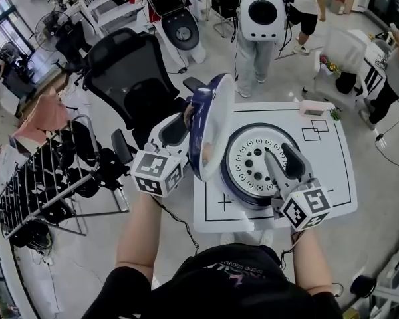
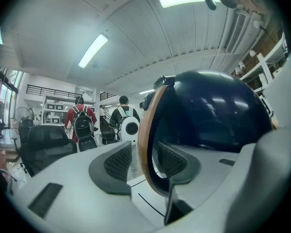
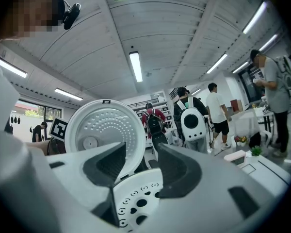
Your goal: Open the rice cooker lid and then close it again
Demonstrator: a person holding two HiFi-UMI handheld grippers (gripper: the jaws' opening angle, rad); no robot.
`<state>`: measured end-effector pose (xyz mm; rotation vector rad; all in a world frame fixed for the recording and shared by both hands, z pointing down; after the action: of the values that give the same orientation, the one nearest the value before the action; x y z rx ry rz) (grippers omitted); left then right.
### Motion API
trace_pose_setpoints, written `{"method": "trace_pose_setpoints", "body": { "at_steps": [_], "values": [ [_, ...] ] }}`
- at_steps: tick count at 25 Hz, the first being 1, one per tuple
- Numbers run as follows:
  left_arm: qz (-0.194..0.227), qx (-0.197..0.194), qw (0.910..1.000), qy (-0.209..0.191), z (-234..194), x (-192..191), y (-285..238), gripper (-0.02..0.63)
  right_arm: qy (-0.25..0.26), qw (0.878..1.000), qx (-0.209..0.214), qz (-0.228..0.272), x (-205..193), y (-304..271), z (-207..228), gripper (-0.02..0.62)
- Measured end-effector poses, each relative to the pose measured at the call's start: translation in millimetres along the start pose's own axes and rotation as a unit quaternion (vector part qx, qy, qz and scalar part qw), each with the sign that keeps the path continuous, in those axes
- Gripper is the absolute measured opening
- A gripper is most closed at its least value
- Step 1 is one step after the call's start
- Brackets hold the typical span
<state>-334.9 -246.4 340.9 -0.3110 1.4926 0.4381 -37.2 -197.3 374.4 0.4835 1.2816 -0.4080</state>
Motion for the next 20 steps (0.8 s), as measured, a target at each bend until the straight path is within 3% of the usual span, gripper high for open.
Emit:
{"method": "trace_pose_setpoints", "body": {
  "at_steps": [9, 20],
  "values": [
    [0.0, 0.025, 0.9997, 0.002, -3, -2, 21, 0.21, 0.006, 1.0, 0.007, -0.001, 3, 7, -2, 0.196],
    [0.004, 0.116, 0.9932, 0.0, 30, 11, 94, 0.259, 0.007, 0.998, 0.066, -0.004, 20, 40, -3, 0.198]
  ]
}}
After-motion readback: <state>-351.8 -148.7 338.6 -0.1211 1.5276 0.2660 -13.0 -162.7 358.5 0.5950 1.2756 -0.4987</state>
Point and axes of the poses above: the fingertips, and each gripper's own axes: y backward along the fingers, z to its right, x out of its top, the point moved 8 cm from there along y, backward along the fingers, and after that the axes turned 10 degrees about z, right-handed, at the moved point
